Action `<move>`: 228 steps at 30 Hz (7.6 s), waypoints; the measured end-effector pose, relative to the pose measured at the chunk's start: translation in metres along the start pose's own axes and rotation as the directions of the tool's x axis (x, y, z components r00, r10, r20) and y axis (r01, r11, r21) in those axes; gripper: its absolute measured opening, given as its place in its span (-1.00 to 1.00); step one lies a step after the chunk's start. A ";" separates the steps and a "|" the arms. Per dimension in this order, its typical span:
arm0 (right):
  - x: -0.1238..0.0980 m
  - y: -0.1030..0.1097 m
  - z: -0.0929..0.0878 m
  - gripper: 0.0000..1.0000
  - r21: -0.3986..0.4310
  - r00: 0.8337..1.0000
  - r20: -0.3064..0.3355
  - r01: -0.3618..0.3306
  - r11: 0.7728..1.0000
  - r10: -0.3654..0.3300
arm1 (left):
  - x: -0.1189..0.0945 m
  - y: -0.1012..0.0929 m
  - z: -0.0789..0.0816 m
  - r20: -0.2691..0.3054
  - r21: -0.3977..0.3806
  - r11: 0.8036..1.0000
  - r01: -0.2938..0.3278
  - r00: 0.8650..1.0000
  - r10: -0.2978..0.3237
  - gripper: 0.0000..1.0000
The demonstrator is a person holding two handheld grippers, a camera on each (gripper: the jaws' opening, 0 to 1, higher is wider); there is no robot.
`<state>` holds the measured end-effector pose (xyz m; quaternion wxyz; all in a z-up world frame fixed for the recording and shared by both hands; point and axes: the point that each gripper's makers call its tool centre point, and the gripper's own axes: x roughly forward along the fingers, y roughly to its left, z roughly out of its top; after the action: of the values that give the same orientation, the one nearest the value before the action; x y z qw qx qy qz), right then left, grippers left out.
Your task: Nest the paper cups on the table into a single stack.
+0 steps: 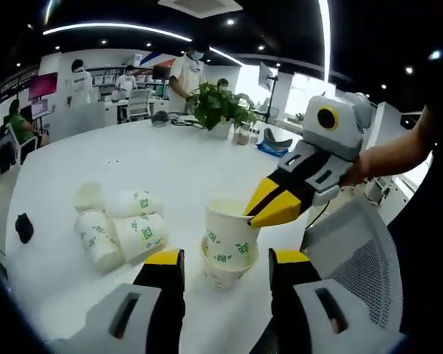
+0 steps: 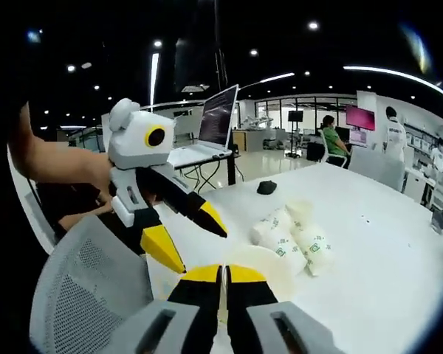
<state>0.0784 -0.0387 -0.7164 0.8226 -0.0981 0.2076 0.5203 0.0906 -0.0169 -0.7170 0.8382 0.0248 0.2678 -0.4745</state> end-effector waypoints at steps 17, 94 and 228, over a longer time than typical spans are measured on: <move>0.015 0.013 -0.022 -1.00 0.065 0.998 -0.040 -0.048 0.997 0.051 | -0.008 0.005 -0.006 -0.006 -0.005 1.000 -0.018 1.000 0.018 -0.13; -0.042 -0.019 -0.032 -0.14 0.234 0.987 0.052 0.136 0.963 -0.152 | 0.016 0.091 0.024 0.048 -0.057 0.979 -0.195 0.979 0.198 -0.26; -0.110 -0.032 -0.079 0.72 0.200 0.931 -0.012 0.360 0.911 -0.365 | -0.031 0.012 0.045 -0.139 0.079 0.996 0.050 0.990 -0.038 -1.00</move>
<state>0.0474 -0.1723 -0.7397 0.9130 -0.0454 0.2260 0.3365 0.1064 0.0007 -0.6665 0.8053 0.0858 0.3058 -0.5006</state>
